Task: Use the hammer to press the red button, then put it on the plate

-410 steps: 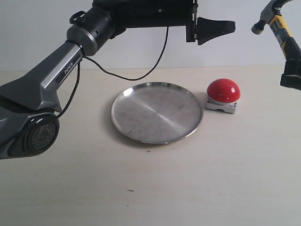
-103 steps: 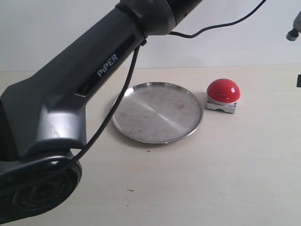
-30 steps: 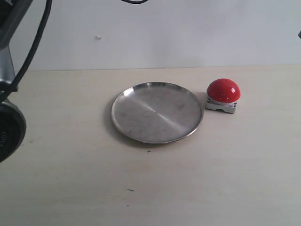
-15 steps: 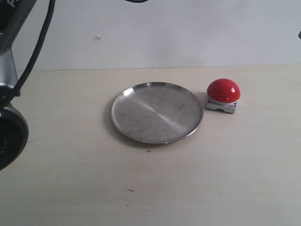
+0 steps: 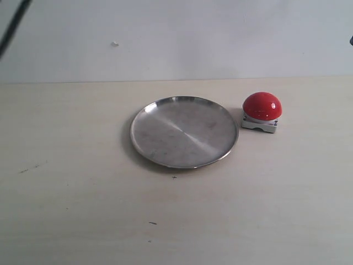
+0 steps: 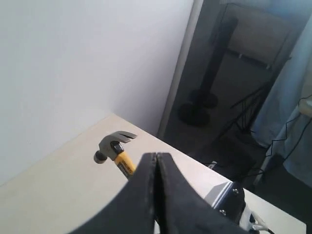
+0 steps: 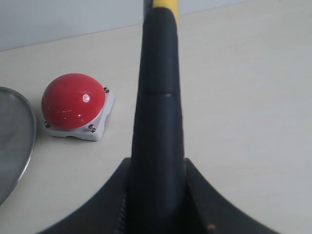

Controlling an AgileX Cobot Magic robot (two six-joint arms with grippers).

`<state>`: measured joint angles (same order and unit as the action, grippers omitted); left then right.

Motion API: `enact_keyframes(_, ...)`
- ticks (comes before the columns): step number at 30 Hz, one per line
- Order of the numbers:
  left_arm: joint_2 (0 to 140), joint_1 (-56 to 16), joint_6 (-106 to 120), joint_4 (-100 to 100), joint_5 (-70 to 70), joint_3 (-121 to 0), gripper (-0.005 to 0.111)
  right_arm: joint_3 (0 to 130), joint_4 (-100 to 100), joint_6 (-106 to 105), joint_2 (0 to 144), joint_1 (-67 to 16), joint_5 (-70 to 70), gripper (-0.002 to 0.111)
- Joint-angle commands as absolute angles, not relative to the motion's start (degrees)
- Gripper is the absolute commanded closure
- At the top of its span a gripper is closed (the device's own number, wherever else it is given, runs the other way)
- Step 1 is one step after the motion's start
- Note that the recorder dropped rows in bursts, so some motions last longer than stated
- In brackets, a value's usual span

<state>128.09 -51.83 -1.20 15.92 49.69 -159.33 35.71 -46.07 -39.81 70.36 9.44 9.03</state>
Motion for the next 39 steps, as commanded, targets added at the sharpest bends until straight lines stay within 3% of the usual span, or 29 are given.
enact_keyframes(1, 119.0, -51.9, 0.6, 16.1, 35.8, -138.6, 0.107, 36.3, -46.4, -40.3, 69.4, 9.7, 5.6, 0.108)
enact_keyframes(11, 95.8, -50.2, 3.0, 15.9, 13.7, -97.0, 0.107, 36.3, -46.4, -40.3, 69.4, 9.7, 5.6, 0.108)
enact_keyframes(20, 80.3, -43.3, 3.0, 15.4, 8.6, -69.1, 0.107, 36.3, -46.5, -40.3, 69.4, 9.7, 5.6, 0.108)
enact_keyframes(25, 68.8, -38.2, 3.0, 14.1, -2.5, -50.5, 0.107, 36.3, -46.5, -40.3, 69.4, 9.7, 5.6, 0.108)
enact_keyframes(30, 52.5, -31.6, 8.0, 13.8, -2.0, -36.8, 0.107, 36.3, -46.5, -40.3, 69.4, 9.7, 5.6, 0.108)
enact_keyframes(39, 24.3, -9.9, 13.1, 13.7, 5.3, -21.7, 0.107, 36.3, -46.4, -40.4, 69.4, 9.7, 5.6, 0.108)
